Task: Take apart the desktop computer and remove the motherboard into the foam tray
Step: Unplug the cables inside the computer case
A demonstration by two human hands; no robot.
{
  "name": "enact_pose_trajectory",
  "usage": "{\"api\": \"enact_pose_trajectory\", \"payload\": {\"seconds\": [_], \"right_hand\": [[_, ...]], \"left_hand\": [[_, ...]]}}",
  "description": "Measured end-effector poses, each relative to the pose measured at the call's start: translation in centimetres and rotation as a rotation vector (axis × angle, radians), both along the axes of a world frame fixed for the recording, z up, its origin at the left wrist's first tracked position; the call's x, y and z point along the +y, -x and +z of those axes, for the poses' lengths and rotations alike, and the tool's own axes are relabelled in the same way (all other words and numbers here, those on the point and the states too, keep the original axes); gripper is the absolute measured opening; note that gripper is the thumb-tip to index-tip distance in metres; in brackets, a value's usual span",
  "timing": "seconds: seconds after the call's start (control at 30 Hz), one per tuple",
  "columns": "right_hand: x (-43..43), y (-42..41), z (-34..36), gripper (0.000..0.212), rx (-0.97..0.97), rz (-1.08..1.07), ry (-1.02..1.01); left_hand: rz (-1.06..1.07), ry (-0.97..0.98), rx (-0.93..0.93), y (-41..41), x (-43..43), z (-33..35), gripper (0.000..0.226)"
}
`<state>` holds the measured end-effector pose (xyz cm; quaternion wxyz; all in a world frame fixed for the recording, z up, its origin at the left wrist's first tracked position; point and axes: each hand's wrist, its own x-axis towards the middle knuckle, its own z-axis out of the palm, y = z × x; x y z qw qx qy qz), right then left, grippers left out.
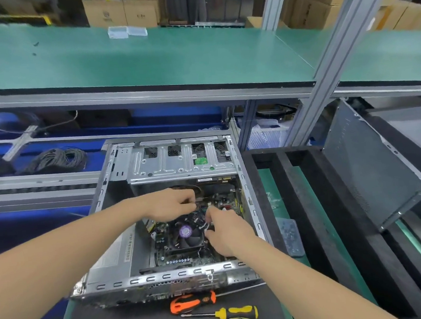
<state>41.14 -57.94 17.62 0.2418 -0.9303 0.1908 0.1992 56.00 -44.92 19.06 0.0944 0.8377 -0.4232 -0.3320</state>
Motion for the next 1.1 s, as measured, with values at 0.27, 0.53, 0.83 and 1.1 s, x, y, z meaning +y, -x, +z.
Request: {"api": "enact_pose_trajectory", "payload": {"seconds": [0.27,0.53,0.83,1.1], "right_hand": [[-1.0,-0.5,2.1,0.038,0.116,0.090,-0.089],[-0.3,-2.5,4.6,0.029,0.058,0.285,0.437],[-1.8,-8.0,-1.0,0.042,0.147,-0.050,0.041],[-2.6,-9.7,-5.4,0.042,-0.047,-0.226,0.039]], "left_hand": [[-0.118,0.155,-0.100,-0.2,1.4,0.2,0.039],[-0.177,-0.013,-0.262,-2.0,1.9,-1.0,0.035],[-0.085,0.036,-0.045,-3.4,3.0,-2.0,0.015],[0.072,0.171,0.127,-4.1,3.3,-2.6,0.011]]}}
